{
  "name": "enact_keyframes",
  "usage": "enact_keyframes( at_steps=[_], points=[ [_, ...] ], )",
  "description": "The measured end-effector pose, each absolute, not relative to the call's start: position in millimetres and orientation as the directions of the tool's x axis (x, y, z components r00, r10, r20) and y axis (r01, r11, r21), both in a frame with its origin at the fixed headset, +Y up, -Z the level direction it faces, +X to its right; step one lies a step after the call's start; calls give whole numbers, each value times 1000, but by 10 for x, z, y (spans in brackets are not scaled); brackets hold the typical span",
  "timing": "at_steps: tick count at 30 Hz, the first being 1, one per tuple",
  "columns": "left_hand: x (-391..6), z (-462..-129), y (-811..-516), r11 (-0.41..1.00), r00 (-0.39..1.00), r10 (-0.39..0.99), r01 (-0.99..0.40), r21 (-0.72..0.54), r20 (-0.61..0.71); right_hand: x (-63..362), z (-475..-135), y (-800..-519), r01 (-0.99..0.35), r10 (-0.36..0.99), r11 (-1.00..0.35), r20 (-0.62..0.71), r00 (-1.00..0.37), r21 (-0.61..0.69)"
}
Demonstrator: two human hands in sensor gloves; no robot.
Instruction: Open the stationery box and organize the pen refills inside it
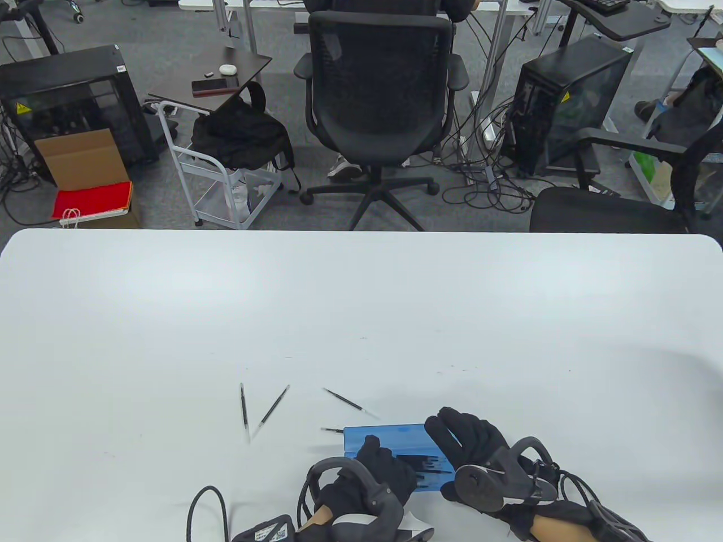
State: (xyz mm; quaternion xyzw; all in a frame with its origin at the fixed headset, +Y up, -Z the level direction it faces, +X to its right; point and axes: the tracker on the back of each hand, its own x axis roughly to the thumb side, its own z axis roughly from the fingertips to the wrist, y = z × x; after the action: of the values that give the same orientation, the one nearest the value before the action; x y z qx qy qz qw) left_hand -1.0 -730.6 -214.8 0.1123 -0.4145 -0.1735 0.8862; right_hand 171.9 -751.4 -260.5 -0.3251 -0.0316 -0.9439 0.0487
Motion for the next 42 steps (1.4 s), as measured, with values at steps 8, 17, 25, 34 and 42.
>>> enact_keyframes(
  at_steps=[8,17,25,34,42],
  points=[
    [-216,-2152,-6955,938,676,-264,14,346,688,1719,-2603,-7516,112,-71,-993,617,-784,28],
    [-709,-2297,-6460,917,826,-95,-145,372,556,1719,-2604,-7517,111,-70,-993,616,-785,29],
    [-1282,-2565,-6349,931,975,77,-145,336,206,1719,-2605,-7519,111,-70,-993,615,-785,29],
    [-1671,-3014,-6786,994,992,24,-12,105,-120,1716,-2605,-7519,111,-70,-993,615,-786,28],
    [-1721,-3359,-7244,991,972,-119,103,-86,-201,1716,-2603,-7519,111,-70,-993,615,-785,28]
  ],
)
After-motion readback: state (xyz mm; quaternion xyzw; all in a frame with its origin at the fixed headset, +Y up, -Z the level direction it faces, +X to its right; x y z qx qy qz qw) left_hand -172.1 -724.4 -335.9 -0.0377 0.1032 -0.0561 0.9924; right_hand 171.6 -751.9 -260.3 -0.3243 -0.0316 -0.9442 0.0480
